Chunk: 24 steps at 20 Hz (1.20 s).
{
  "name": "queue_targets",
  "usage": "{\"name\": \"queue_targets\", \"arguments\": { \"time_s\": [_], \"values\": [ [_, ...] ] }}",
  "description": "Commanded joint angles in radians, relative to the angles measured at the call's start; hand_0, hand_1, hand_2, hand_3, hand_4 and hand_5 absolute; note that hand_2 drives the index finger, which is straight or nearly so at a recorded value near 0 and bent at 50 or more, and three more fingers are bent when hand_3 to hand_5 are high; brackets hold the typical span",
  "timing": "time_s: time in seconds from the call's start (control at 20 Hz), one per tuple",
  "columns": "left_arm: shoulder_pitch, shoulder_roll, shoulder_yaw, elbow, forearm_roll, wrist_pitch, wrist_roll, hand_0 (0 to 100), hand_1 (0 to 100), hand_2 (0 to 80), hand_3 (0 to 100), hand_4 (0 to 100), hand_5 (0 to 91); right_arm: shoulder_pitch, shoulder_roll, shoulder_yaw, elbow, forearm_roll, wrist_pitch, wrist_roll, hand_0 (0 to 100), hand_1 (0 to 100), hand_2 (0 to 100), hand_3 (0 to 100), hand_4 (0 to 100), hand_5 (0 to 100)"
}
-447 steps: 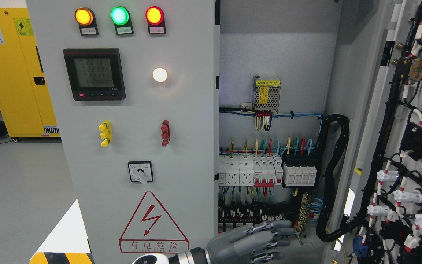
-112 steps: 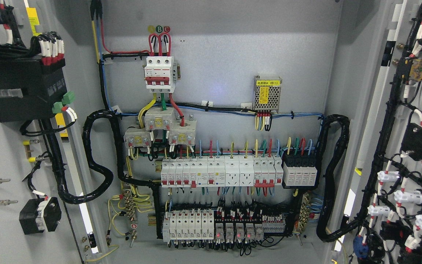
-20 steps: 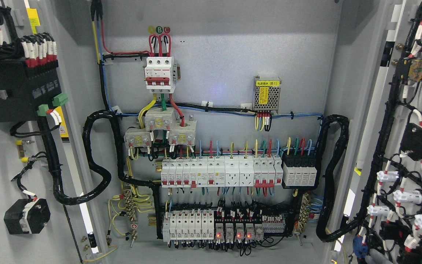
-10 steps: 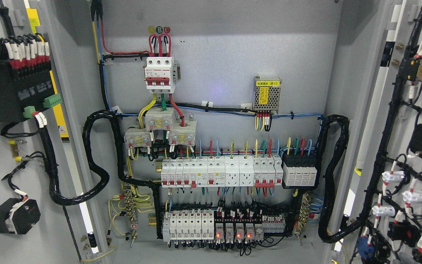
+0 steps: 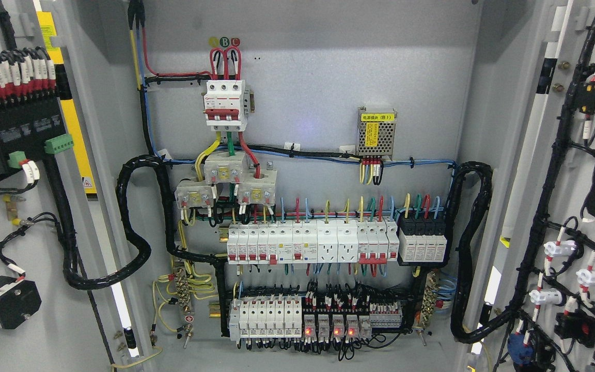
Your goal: Open door with both hands
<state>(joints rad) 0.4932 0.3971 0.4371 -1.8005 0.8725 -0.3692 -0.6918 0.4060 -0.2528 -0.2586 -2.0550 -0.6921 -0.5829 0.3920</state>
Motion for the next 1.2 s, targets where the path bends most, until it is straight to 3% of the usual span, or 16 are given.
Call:
{"name": "queue_targets", "arguments": {
  "time_s": [0.0, 0.35, 1.15],
  "values": [
    [-0.015, 0.080, 0.049, 0.104, 0.022, 0.001, 0.000, 12, 56, 0.0, 0, 0, 0.0, 0.004, 0.003, -0.064, 0.010, -0.037, 0.002, 0.001, 0, 50, 4, 0, 0, 0],
    [-0.044, 0.120, 0.052, 0.159, 0.045, 0.026, 0.000, 12, 56, 0.0, 0, 0, 0.0, 0.004, 0.033, -0.068, 0.021, -0.034, 0.005, 0.002, 0, 50, 4, 0, 0, 0],
    [-0.127, 0.197, 0.061, 0.271, 0.060, 0.058, 0.000, 12, 56, 0.0, 0, 0, 0.0, -0.001, 0.032, -0.064, 0.021, -0.034, 0.008, -0.001, 0, 50, 4, 0, 0, 0]
  ]
}}
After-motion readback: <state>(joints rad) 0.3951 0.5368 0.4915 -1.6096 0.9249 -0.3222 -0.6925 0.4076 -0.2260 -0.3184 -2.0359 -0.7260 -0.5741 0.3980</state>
